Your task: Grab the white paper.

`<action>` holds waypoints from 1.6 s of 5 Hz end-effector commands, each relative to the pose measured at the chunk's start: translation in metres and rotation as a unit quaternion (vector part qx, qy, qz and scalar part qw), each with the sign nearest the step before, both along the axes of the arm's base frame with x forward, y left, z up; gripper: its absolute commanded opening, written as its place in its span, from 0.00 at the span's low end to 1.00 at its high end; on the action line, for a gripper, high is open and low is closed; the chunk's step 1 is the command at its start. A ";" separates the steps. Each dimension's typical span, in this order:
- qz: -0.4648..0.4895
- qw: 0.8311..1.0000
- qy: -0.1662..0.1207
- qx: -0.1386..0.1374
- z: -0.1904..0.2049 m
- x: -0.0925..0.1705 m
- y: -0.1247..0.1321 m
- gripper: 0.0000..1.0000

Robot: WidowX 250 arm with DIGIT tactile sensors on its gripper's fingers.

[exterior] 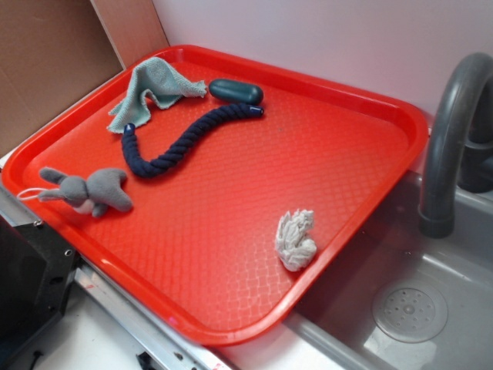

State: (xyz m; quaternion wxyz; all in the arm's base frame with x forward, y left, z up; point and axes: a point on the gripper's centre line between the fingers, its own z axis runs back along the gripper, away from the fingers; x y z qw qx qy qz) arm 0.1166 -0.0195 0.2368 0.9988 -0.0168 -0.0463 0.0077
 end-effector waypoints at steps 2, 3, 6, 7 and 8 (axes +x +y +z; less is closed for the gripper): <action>-0.124 0.991 -0.038 0.025 -0.008 0.019 -0.018 1.00; -0.242 0.968 -0.057 0.041 -0.018 0.034 -0.043 1.00; -0.510 0.855 -0.092 0.029 -0.088 0.080 -0.119 1.00; -0.576 0.815 -0.066 0.030 -0.109 0.091 -0.140 1.00; -0.610 0.790 -0.024 0.052 -0.137 0.090 -0.162 1.00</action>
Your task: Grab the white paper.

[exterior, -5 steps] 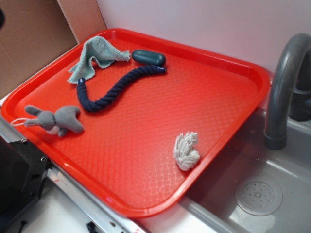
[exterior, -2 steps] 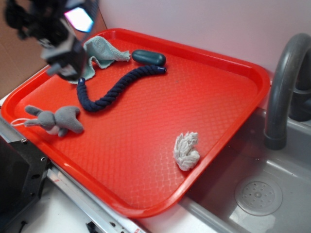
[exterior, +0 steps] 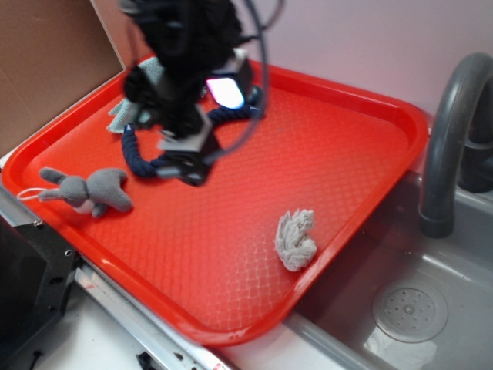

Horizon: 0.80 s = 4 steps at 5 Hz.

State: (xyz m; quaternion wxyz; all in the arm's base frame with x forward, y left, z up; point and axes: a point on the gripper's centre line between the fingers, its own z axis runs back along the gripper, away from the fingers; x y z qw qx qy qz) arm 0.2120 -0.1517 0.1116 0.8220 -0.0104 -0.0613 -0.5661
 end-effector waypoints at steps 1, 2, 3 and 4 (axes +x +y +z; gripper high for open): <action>-0.099 0.993 0.026 0.052 -0.040 -0.005 -0.040 1.00; -0.124 0.989 0.055 0.055 -0.061 -0.010 -0.045 1.00; -0.125 0.987 0.078 0.066 -0.077 -0.011 -0.046 1.00; -0.148 0.983 0.090 0.061 -0.084 -0.011 -0.047 1.00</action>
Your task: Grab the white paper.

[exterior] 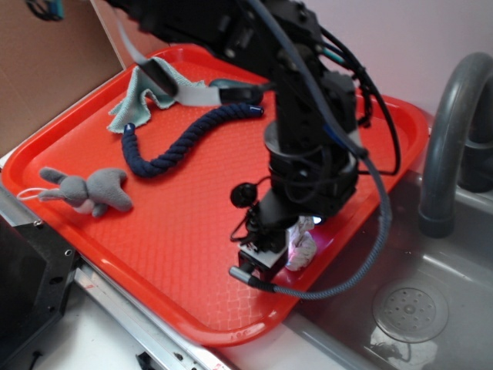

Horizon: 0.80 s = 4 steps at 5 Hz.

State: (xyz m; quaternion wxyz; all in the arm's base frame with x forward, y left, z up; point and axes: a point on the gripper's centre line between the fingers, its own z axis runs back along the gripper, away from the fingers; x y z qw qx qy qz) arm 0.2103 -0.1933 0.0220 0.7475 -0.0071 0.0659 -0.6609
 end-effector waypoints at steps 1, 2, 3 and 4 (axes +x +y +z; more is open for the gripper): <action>-0.025 0.999 -0.007 -0.032 0.003 -0.012 -0.006 0.00; -0.015 1.000 -0.016 -0.010 0.001 -0.011 -0.007 0.00; 0.016 1.000 -0.019 -0.009 0.008 -0.004 0.002 0.00; 0.140 0.990 -0.028 0.021 0.034 -0.001 0.018 0.00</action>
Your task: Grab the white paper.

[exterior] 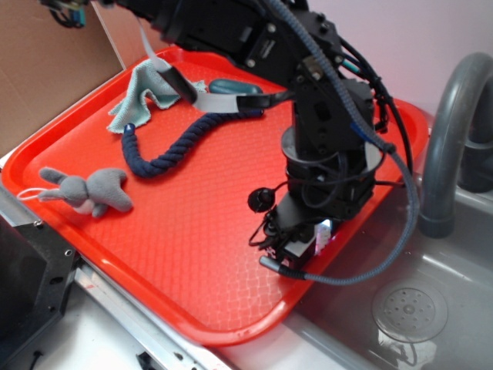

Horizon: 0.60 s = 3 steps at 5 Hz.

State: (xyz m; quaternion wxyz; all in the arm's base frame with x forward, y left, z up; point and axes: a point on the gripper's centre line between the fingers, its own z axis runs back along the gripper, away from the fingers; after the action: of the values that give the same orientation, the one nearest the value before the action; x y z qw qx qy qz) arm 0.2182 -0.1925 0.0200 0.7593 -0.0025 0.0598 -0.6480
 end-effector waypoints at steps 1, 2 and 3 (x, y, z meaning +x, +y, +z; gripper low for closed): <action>0.246 0.969 0.003 0.015 0.079 -0.013 0.041 0.00; 0.346 0.938 -0.007 0.014 0.119 -0.023 0.067 0.00; 0.451 0.893 -0.010 0.004 0.157 -0.038 0.102 0.00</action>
State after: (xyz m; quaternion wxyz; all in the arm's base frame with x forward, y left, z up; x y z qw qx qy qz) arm 0.1982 -0.0738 0.1690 0.9703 -0.0149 0.0659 -0.2324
